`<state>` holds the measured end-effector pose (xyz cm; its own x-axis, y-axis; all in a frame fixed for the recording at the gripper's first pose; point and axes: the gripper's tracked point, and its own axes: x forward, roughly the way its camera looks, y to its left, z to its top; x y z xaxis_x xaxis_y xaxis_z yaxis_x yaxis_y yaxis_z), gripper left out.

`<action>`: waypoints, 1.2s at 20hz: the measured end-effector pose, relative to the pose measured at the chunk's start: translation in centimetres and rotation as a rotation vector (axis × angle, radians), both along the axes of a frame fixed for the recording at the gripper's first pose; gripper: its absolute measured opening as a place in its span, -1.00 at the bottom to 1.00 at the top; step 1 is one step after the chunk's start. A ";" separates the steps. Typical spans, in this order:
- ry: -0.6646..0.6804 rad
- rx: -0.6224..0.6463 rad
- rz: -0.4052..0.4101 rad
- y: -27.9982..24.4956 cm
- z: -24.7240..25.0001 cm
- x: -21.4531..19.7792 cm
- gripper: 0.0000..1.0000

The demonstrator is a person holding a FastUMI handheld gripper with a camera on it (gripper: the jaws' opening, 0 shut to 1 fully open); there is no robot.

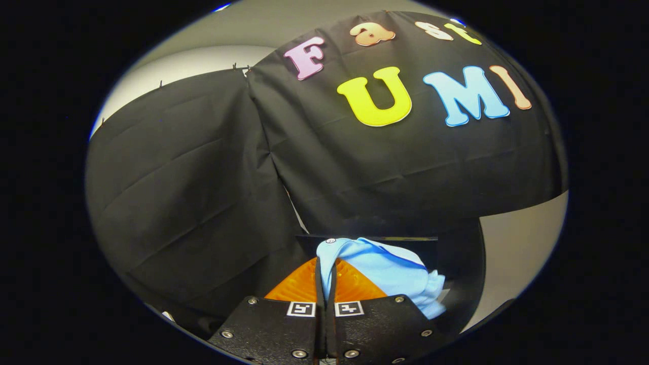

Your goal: Put the clothes into the washing machine and then close the washing machine lid.

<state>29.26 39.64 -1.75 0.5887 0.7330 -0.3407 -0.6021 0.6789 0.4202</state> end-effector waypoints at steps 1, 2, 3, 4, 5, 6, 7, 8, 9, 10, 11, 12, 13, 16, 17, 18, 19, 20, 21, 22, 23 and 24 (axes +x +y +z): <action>0.003 -0.007 0.003 0.7 -0.5 0.0 -1.00; 0.007 -0.012 0.005 1.4 -1.0 -0.2 -1.00; 0.013 -0.019 0.006 2.1 -1.6 -0.3 -1.00; 0.017 -0.027 0.006 2.8 -2.4 -0.5 -1.00; 0.023 -0.037 0.002 3.3 -3.1 -0.4 -1.00; 0.030 -0.049 0.001 3.9 -4.0 -0.6 -1.00; 0.036 -0.060 -0.002 4.3 -4.8 -0.6 -1.00; 0.044 -0.075 -0.004 4.8 -5.8 -0.8 -1.00; 0.048 -0.087 -0.008 5.1 -6.7 -0.7 -1.00; 0.049 -0.103 -0.014 5.4 -7.5 -0.8 -1.00; 0.050 -0.121 -0.020 5.6 -8.4 -0.6 -1.00; 0.054 -0.133 -0.027 5.8 -9.4 -0.7 -1.00; 0.057 -0.140 -0.031 6.1 -10.2 -0.7 -1.00; 0.055 -0.172 -0.049 7.0 -12.5 -0.5 -1.00; 0.050 -0.186 -0.054 7.2 -13.3 -0.5 -1.00; 0.045 -0.197 -0.060 7.5 -14.1 -0.5 -1.00; 0.042 -0.204 -0.066 7.7 -14.9 -0.5 -1.00; 0.043 -0.212 -0.071 8.0 -15.9 -0.6 -1.00; 0.048 -0.219 -0.079 8.1 -16.6 -0.6 -1.00; 0.052 -0.226 -0.088 8.3 -17.4 -0.7 -1.00; 0.059 -0.235 -0.096 8.4 -18.1 -0.7 -1.00; 0.066 -0.242 -0.105 8.5 -18.9 -0.8 -1.00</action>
